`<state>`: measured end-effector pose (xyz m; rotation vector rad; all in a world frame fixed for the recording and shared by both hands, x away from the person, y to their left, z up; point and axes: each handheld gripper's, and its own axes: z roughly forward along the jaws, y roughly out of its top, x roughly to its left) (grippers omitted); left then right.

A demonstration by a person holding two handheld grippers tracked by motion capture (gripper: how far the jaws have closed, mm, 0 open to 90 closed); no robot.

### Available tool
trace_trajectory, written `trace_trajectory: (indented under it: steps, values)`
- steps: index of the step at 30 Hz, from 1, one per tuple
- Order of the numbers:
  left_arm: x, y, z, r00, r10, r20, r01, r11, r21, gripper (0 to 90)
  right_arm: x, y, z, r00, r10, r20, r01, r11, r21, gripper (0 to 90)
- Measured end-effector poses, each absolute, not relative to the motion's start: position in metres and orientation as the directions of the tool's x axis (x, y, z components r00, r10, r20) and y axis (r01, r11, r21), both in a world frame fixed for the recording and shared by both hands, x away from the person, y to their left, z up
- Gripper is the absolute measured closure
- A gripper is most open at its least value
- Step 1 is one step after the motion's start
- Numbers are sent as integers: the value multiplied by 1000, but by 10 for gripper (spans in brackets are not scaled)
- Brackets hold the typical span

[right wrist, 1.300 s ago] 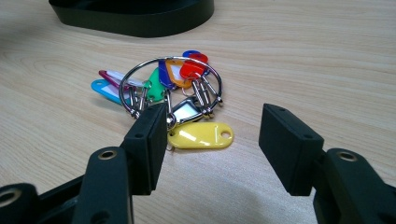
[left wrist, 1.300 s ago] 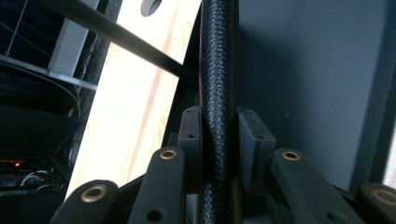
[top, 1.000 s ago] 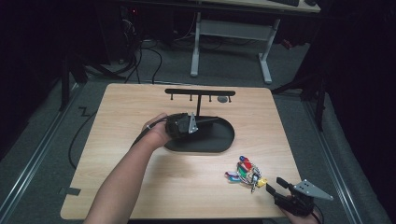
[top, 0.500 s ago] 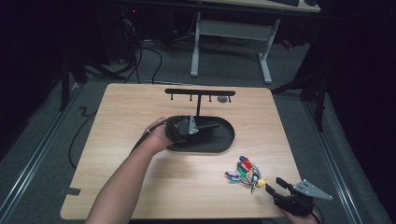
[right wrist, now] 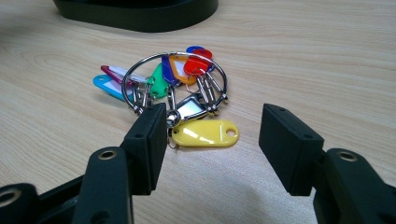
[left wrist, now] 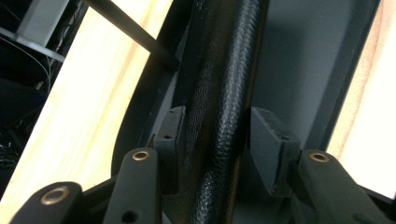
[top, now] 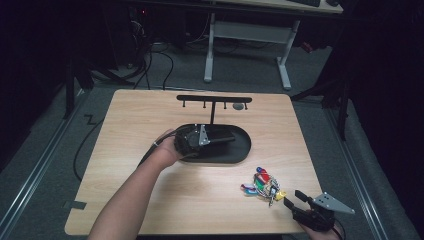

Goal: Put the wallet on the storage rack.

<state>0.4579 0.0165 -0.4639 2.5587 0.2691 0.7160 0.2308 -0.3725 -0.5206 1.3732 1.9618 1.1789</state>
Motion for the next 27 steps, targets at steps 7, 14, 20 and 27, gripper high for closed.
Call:
trace_trajectory:
  steps: [7, 14, 20, 27]
  values:
    - [450, 23, -465, 841, 334, 426, 77, -853, 517, 585, 231, -371, -521, -394, 915, 89, 513, 139, 847, 424]
    - [435, 37, -463, 837, 386, 389, 104, -809, 579, 586, 231, -372, -521, -392, 916, 90, 516, 137, 846, 423]
    - [418, 55, -467, 833, 431, 347, 133, -765, 630, 580, 231, -372, -521, -393, 916, 83, 512, 143, 847, 423]
    - [397, 71, -482, 844, 427, 324, 142, -762, 632, 539, 231, -372, -522, -390, 917, 85, 521, 143, 842, 424]
